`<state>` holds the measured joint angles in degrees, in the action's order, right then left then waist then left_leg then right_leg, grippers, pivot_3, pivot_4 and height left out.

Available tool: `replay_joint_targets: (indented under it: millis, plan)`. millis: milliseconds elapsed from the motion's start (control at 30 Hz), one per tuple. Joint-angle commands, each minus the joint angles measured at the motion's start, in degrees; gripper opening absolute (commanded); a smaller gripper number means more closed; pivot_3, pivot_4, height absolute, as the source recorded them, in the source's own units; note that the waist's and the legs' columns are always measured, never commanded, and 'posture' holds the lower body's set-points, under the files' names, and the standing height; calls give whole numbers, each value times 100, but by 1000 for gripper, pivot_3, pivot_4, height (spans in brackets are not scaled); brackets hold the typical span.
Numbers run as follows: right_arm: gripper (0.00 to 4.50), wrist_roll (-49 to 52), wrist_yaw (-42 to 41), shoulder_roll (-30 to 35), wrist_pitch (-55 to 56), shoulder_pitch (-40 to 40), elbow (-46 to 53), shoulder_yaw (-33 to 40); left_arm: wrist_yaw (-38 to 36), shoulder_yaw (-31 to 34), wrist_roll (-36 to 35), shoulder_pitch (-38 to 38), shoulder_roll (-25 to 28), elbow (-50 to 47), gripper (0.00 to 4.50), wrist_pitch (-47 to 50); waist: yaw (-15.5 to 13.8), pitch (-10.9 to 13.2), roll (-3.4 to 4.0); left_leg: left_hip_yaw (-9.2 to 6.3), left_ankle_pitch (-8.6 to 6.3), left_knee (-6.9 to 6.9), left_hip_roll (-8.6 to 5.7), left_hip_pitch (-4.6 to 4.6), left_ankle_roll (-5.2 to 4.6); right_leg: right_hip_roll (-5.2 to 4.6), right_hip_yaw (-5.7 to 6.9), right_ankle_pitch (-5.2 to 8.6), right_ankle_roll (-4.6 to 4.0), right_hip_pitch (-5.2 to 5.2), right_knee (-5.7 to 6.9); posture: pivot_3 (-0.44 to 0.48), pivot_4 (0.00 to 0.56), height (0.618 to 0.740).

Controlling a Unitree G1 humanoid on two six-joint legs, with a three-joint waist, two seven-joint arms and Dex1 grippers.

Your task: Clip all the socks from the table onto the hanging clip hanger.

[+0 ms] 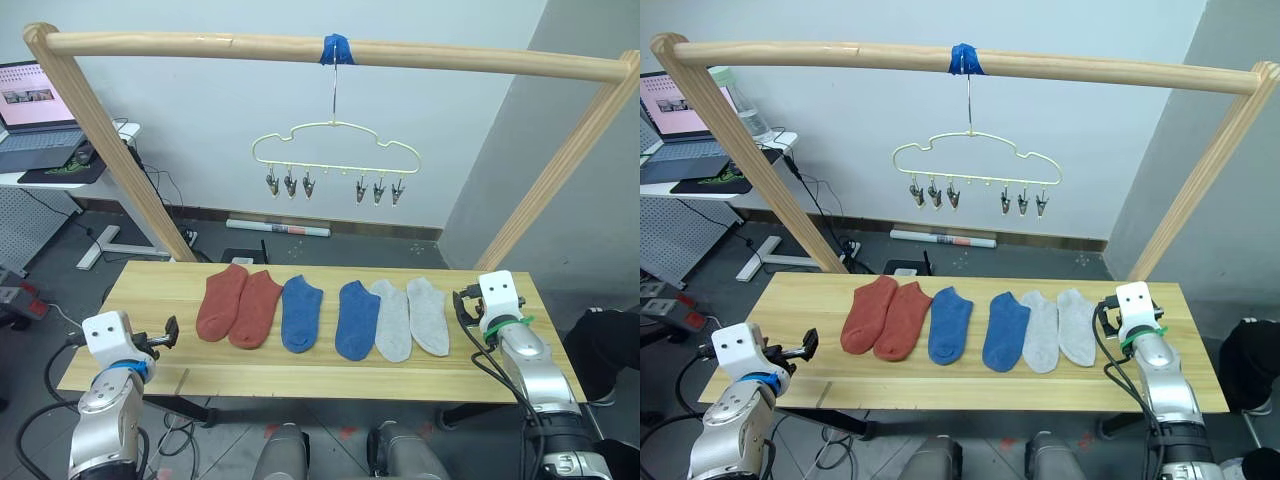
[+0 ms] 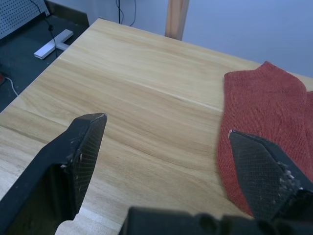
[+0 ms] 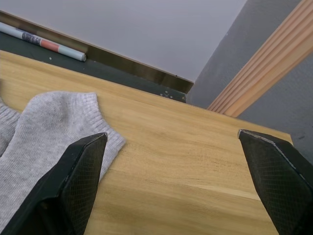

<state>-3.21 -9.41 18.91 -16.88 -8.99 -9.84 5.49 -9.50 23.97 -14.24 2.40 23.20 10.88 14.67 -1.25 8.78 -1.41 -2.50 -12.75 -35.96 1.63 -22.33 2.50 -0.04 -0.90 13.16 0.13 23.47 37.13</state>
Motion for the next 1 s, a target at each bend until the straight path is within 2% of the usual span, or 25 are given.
replay_joint_targets:
  millis: [33,500,667,767,867,1000]
  plan:
    - [4500,16,100,1,62,-75,103,79,30,87,-12,2,34,-242,4454,11,0,0,0,0,0,0,0,0,0,0,0,0,0,0,0,88,114,740]
    - [4500,-17,-40,87,147,-3,320,-44,-152,75,-75,-69,123,-289,4454,20,5,0,0,0,0,-1,0,1,0,0,-1,-1,1,-1,1,73,124,740]
    - [4500,600,-1258,292,110,-7,1149,-303,-1125,100,-922,-208,225,-1082,4454,174,16,4,1,0,0,-3,1,-1,0,1,-1,2,-3,-1,1,64,132,740]
    - [4500,926,-2104,567,107,-80,1586,-561,-1579,-62,-978,-355,485,-1363,4454,178,31,5,2,-1,0,-5,3,8,0,4,0,4,-7,-7,3,59,135,740]
    - [4500,1750,-3094,769,-451,-699,2281,-794,-1814,-333,-823,-1119,827,-1247,4454,74,37,18,9,-1,0,-5,2,16,0,6,-1,5,-9,-13,1,50,129,740]
    - [4500,2384,-3467,735,-1085,-1268,2645,-901,-1866,-559,-748,-1764,785,-917,4454,35,59,9,4,-6,2,-11,3,28,-1,14,-2,2,-5,-27,4,47,122,740]
